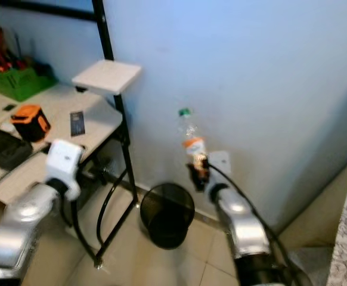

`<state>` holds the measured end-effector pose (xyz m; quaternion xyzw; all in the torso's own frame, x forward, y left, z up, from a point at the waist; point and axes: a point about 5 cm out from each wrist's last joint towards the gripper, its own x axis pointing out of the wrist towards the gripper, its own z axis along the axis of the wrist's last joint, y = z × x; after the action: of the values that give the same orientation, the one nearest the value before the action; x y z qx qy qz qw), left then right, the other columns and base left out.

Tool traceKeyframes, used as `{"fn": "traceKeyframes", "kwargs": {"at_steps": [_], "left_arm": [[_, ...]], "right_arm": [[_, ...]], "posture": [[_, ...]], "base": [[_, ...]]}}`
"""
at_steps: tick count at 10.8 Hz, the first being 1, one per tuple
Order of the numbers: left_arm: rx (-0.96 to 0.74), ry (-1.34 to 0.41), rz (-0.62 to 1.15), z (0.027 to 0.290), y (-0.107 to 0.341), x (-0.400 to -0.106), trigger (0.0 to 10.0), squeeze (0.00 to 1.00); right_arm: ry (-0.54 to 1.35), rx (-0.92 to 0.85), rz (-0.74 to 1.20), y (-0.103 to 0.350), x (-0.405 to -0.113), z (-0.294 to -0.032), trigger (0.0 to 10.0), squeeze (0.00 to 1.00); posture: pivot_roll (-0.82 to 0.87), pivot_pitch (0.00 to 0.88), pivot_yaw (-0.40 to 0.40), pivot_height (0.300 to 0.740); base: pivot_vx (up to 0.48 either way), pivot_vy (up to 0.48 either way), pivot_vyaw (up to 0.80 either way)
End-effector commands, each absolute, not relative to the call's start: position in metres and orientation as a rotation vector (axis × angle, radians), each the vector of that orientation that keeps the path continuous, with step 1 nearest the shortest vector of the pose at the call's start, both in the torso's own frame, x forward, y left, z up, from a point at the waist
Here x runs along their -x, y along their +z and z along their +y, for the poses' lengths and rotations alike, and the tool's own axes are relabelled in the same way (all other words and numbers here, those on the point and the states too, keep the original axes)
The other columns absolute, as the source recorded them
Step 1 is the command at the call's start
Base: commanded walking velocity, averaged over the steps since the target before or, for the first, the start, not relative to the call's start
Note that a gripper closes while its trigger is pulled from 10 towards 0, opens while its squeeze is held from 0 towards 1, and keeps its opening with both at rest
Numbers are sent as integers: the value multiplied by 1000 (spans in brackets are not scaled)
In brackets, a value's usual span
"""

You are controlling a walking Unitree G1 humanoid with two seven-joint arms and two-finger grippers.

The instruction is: Clean up the room

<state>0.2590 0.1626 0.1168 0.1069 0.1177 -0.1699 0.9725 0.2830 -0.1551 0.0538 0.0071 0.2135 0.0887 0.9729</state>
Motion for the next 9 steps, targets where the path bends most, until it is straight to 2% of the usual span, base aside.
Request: {"fn": "traceKeyframes", "kwargs": {"at_steps": [1, 9], "left_arm": [[-232, -328, 238, 169, 120, -260, 10000, 0], [-227, -376, 255, 165, 119, -259, 10000, 0]], "right_arm": [[182, -17, 404, 58, -286, -154, 10000, 0], [211, 77, 435, 53, -287, -159, 10000, 0]], "posture": [[49, 0, 13, 740], [46, 0, 17, 740]], "base": [[296, 0, 0], [326, 0, 0]]}}
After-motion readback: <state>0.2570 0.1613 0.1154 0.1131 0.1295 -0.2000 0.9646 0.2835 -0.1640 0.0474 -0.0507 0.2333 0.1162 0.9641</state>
